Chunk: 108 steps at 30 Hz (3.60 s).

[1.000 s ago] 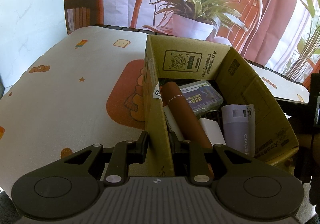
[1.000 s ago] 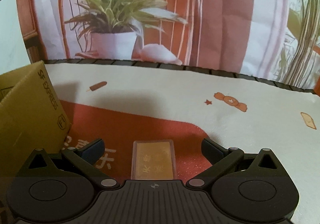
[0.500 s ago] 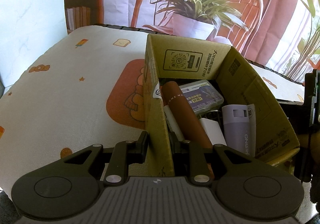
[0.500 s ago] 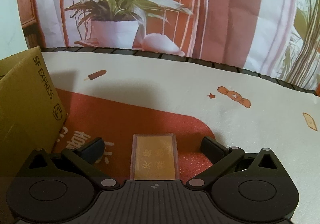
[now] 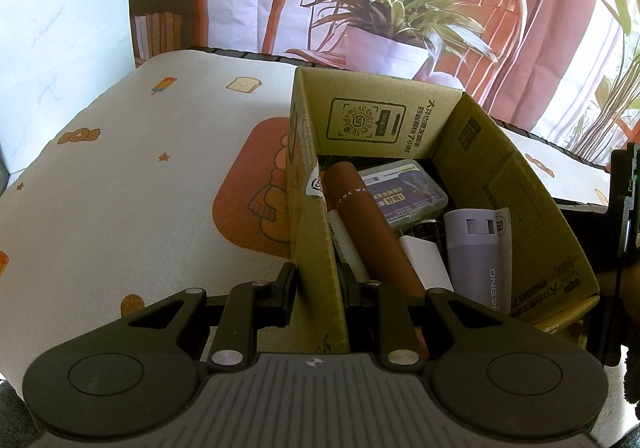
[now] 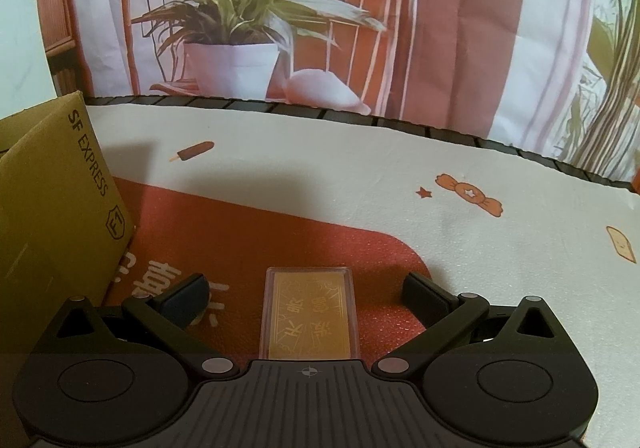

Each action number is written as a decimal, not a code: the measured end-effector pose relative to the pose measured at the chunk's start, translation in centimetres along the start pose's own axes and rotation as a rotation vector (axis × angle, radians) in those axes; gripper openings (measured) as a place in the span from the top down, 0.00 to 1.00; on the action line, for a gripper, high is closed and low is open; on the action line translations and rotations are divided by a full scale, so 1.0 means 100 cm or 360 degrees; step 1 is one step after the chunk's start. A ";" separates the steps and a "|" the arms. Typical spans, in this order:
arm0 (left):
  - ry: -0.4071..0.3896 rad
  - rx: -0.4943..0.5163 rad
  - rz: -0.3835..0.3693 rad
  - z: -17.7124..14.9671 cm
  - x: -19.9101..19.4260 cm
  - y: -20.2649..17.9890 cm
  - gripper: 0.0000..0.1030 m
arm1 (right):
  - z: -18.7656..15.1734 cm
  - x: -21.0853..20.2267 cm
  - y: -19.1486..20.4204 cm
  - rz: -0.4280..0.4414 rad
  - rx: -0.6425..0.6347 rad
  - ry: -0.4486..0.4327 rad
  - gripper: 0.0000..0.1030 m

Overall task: Organize rigid objects
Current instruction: 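Move the right tool to the gold card and grasp it, then carry the gold card into the box and open the right gripper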

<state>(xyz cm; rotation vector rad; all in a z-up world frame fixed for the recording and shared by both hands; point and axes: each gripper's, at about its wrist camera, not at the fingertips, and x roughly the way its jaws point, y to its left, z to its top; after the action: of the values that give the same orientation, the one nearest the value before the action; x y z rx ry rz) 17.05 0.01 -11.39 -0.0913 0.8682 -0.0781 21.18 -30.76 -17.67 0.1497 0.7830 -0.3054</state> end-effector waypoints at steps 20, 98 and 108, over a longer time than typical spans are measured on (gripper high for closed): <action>0.0008 -0.0002 0.0000 0.000 0.002 0.000 0.78 | -0.001 -0.004 0.000 0.0021 -0.0031 0.0040 0.00; 0.0011 -0.0021 -0.0025 0.001 0.004 0.000 0.77 | 0.027 -0.095 0.135 0.0529 -0.0290 -0.0136 0.59; 0.0011 -0.0013 -0.0025 0.001 0.005 0.001 0.78 | 0.029 -0.091 0.138 0.0509 -0.0344 -0.0067 0.59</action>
<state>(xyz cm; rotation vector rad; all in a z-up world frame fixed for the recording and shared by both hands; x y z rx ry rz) 17.48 0.05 -11.72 -0.1057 0.8746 -0.0894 21.52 -16.49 -8.82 0.0628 0.7322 0.0793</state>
